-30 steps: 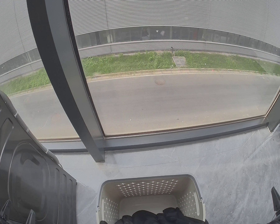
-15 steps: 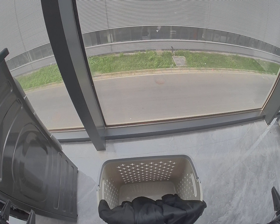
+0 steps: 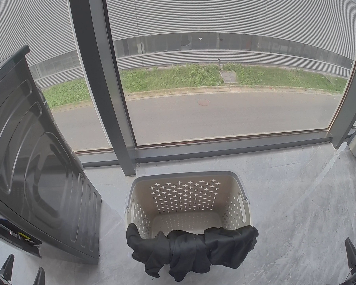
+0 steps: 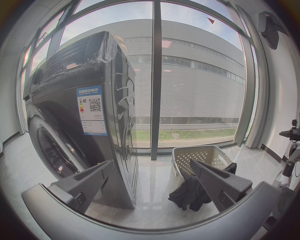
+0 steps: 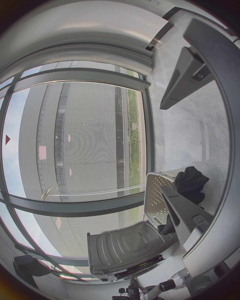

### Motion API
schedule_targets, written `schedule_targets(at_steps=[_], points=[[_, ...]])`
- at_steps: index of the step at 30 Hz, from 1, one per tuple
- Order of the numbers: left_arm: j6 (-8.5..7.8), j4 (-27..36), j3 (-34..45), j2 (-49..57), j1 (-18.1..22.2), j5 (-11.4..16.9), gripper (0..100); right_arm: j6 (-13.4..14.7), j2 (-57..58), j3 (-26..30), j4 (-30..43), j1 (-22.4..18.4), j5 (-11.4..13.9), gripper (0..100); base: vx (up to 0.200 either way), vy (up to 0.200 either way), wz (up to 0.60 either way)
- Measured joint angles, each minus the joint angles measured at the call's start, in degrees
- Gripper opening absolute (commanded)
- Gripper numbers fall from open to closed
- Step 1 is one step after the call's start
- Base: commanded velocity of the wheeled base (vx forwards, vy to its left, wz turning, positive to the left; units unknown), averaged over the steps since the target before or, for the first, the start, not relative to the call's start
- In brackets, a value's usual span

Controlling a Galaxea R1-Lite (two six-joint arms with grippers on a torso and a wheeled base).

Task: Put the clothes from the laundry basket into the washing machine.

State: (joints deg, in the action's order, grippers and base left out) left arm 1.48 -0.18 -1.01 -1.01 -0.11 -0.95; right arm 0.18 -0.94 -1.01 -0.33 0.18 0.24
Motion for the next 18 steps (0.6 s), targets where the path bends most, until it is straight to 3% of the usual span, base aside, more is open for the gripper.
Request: schedule_targets(at_steps=[11, 18], points=[[0.0, 0.0, 0.0, 0.0, 0.0, 0.0, 100, 0.0, 0.0, 0.0, 0.0, 0.0, 0.0, 100, -0.2, 0.0, 0.0], [0.0, 0.0, 0.0, 0.0, 0.0, 0.0, 100, 0.0, 0.0, 0.0, 0.0, 0.0, 0.0, 100, 0.0, 0.0, 0.0]])
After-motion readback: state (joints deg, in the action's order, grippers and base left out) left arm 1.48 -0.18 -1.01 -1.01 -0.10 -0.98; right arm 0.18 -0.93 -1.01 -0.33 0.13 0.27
